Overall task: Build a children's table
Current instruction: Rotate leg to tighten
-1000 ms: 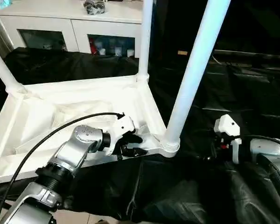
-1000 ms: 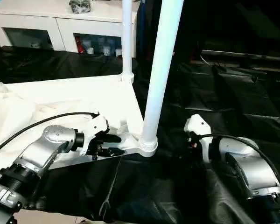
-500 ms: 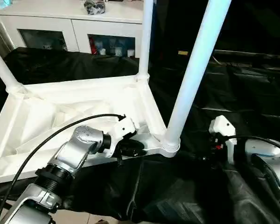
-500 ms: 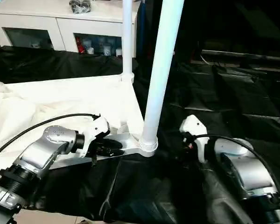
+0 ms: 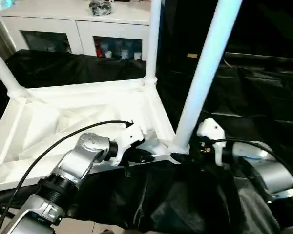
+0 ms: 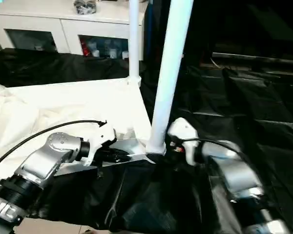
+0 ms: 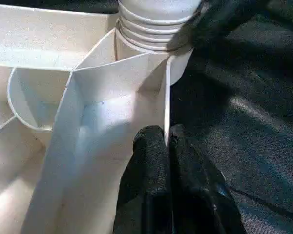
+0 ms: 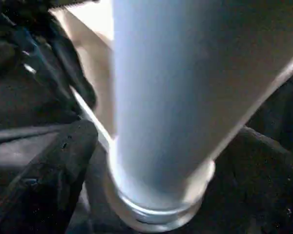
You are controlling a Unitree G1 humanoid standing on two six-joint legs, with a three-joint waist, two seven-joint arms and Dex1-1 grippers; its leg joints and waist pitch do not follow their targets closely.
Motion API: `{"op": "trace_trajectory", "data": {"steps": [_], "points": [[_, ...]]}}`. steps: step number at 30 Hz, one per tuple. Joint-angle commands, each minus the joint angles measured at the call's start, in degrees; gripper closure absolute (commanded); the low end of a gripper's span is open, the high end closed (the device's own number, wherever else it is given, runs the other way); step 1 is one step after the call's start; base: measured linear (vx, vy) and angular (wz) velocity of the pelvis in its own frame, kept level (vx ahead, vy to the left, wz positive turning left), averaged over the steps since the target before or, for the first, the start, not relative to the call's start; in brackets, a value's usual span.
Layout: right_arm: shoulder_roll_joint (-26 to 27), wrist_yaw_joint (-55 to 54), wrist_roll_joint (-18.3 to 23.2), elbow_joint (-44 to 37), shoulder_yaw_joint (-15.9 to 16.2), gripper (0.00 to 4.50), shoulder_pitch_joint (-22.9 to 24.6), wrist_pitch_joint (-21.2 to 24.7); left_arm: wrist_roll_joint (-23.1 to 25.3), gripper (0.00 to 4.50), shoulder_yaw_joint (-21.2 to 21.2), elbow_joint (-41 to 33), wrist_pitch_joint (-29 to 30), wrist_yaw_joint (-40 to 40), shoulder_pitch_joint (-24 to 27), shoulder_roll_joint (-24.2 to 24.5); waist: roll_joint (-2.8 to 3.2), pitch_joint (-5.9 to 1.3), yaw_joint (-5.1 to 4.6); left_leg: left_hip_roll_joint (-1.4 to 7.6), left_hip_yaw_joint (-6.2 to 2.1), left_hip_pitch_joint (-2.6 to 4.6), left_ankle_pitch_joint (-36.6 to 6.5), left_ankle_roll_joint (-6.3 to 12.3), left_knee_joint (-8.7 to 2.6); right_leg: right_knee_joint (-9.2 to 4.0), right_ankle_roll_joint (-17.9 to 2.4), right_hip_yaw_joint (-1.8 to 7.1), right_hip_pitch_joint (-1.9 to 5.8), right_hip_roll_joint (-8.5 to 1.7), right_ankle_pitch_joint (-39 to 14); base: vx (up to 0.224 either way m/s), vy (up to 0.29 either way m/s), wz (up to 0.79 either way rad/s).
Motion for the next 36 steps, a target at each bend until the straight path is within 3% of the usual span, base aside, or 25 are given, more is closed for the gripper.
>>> {"op": "trace_trajectory", "data": {"steps": [1, 15, 18, 25, 27, 29, 32, 35, 36], "points": [[0.07, -1.06, -1.42, 1.81, 0.34, 0.28, -1.5, -1.35, 0.92, 4.5, -1.2, 0.92, 1.24, 1.23, 1.31, 0.15, -0.37, -3.32, -0.02, 2.23, -1.14, 0.54, -10.73, 1.64, -4.19, -4.71, -12.92, 2.62, 2.35, -3.1, -9.23, 0.0, 0.0, 0.0], [1.66, -1.24, -2.24, 5.2, 0.38, 1.19, -2.56, -3.56, 1.34, 4.5, -0.15, 0.97, 0.79, 1.97, 1.72, 0.6, -0.4, -3.17, -0.2, 2.24, -1.17, 0.54, -12.38, 1.46, -4.33, -5.06, -12.0, 2.66, 2.17, -3.18, -12.4, 0.0, 0.0, 0.0], [3.9, -3.94, -2.0, 7.69, -0.78, 1.5, -3.44, -4.73, 1.46, 4.5, 0.85, 2.94, -0.09, 3.53, 0.78, -0.07, -0.33, -3.11, -0.52, 2.08, -1.17, 0.45, -12.7, 1.24, -4.36, -5.16, -12.15, 2.6, 2.11, -3.11, -13.05, 0.0, 0.0, 0.0], [12.54, -18.85, -3.07, 15.24, -4.28, 1.72, -5.11, -5.55, 3.74, 4.5, 3.57, 12.49, -0.94, 16.73, -4.65, -7.58, -0.49, -3.13, -0.99, 1.98, -1.12, 0.76, -13.53, 0.1, -4.38, -5.62, -11.07, 2.66, 1.77, -3.14, -16.0, 0.0, 0.0, 0.0], [17.11, -26.7, -4.36, 18.43, -4.77, 1.73, -6.36, -5.47, 4.12, 4.5, 4.67, 16.75, -0.85, 22.69, -7.65, -11.66, -0.16, -3.06, -1.06, 1.85, -1.14, 0.86, -14.14, -0.3, -4.38, -5.81, -11.24, 2.66, 1.43, -3.23, -16.98, 0.0, 0.0, 0.0], [21.85, -34.88, -5.67, 21.49, -5.11, 1.73, -7.89, -5.47, 4.43, 4.5, 5.23, 20.26, -1.42, 27.27, -10.28, -15.31, -0.33, -3.27, -1.05, 1.82, -1.23, 0.79, -12.92, -0.79, -4.48, -5.62, -11.03, 2.6, 1.74, -3.19, -15.34, 0.0, 0.0, 0.0], [25.95, -37.55, -6.27, 23.84, -4.75, 1.73, -9.34, -6.68, 5.24, 4.5, 4.77, 22.72, -3.69, 28.44, -12.1, -17.97, -0.18, -3.38, -1.02, 1.81, -1.27, 0.71, -12.99, -0.27, -4.53, -5.6, -10.92, 2.54, 1.96, -3.24, -13.62, 0.0, 0.0, 0.0], [26.39, -36.72, -7.63, 23.97, -3.27, 1.73, -9.65, -8.64, 5.25, 4.5, 3.94, 22.61, -4.62, 26.45, -12.31, -18.57, -0.09, -3.42, -0.88, 1.86, -1.22, 0.53, -12.04, 0.84, -4.48, -5.46, -11.24, 2.54, 2.18, -3.35, -11.2, 0.0, 0.0, 0.0], [25.92, -34.96, -6.95, 23.17, -3.4, 1.39, -9.3, -8.75, 5.14, 4.5, 3.44, 21.93, -5.45, 24.82, -11.81, -18.12, -0.15, -3.46, -0.88, 1.83, -1.18, 0.46, -11.77, 1.03, -4.44, -5.42, -11.31, 2.54, 2.26, -3.34, -10.72, 0.0, 0.0, 0.0]]}}
